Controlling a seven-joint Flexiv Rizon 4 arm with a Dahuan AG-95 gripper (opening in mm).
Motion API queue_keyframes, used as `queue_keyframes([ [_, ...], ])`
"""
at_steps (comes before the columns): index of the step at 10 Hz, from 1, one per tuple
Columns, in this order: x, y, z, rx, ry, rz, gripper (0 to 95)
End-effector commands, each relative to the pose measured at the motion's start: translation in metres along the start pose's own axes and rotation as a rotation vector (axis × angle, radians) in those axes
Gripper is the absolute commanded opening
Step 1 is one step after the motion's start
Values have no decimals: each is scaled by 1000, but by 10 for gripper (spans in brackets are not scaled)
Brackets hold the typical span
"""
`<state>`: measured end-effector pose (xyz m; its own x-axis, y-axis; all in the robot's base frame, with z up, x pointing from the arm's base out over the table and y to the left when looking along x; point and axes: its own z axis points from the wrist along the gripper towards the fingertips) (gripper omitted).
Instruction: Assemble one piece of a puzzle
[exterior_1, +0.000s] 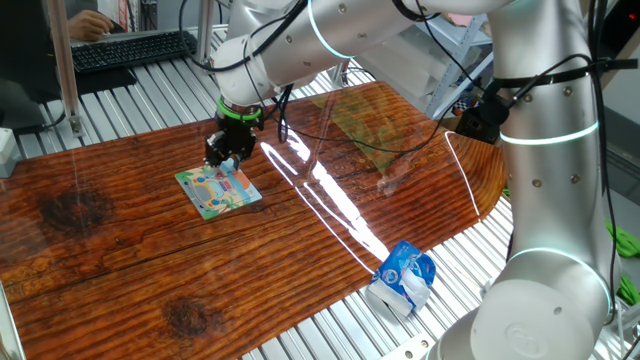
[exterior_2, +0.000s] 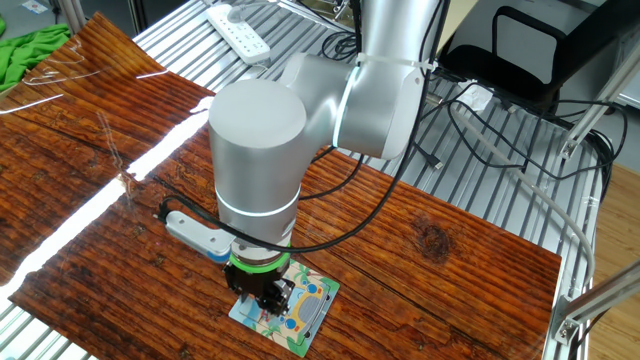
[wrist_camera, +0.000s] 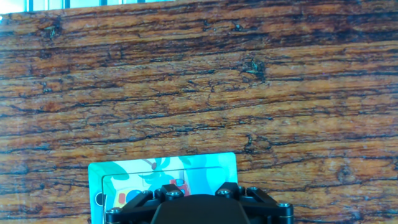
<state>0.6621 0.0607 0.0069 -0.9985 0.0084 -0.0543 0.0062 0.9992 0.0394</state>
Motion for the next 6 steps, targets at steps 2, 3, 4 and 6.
queue_keyframes([
  [2, 0, -1, 1, 15, 2, 9, 190],
  [3, 0, -1, 1, 16, 5, 10, 380],
  [4, 0, -1, 1, 17, 5, 11, 380],
  [6, 0, -1, 1, 23, 5, 13, 380],
])
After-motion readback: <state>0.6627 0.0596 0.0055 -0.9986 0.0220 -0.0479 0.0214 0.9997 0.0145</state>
